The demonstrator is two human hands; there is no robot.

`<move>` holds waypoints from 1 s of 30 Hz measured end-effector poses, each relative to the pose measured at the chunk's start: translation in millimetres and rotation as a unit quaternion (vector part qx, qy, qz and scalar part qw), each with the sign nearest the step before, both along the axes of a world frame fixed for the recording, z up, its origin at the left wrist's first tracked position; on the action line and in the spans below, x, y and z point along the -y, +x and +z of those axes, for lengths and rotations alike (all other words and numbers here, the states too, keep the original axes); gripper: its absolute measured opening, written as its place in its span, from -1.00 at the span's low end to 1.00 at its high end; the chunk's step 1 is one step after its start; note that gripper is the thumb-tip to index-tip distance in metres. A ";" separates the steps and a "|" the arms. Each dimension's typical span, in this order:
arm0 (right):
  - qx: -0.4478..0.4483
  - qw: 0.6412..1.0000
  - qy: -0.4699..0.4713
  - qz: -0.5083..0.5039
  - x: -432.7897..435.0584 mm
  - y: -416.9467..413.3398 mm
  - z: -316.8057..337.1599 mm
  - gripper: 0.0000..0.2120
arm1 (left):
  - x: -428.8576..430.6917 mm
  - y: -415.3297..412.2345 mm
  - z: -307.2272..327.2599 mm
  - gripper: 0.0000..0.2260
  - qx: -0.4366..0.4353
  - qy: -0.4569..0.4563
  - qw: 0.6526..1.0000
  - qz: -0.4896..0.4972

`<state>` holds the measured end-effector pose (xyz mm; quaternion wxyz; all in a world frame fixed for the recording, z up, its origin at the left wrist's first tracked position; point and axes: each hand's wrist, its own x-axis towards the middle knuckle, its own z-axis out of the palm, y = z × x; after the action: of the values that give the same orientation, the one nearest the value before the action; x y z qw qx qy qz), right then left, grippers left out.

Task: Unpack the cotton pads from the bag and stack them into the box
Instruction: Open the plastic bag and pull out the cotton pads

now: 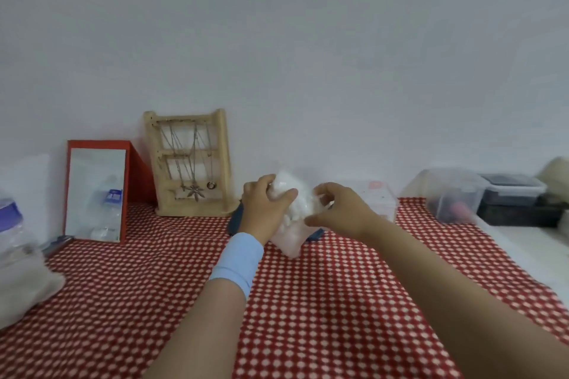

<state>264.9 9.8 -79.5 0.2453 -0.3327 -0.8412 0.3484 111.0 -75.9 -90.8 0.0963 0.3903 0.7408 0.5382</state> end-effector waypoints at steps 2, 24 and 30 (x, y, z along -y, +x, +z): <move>-0.043 0.999 -0.020 -0.003 -11.2 0.4 -11.1 -0.80 | -8.7 -1.1 -3.8 -0.52 0.017 -0.004 1.000 -0.007; -0.037 0.978 -0.205 -0.011 -35.7 -14.0 4.2 -0.70 | -33.3 9.8 20.1 -0.56 -0.170 -0.151 0.974 -0.012; -0.042 0.961 -0.273 0.027 -40.6 -7.3 -4.2 -0.85 | -32.3 2.4 14.3 -0.70 -0.114 -0.156 0.979 -0.066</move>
<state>257.6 50.4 -83.7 0.1705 -0.3490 -0.7118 0.5852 113.3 -43.6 -76.4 0.1062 0.4776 0.7942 0.3604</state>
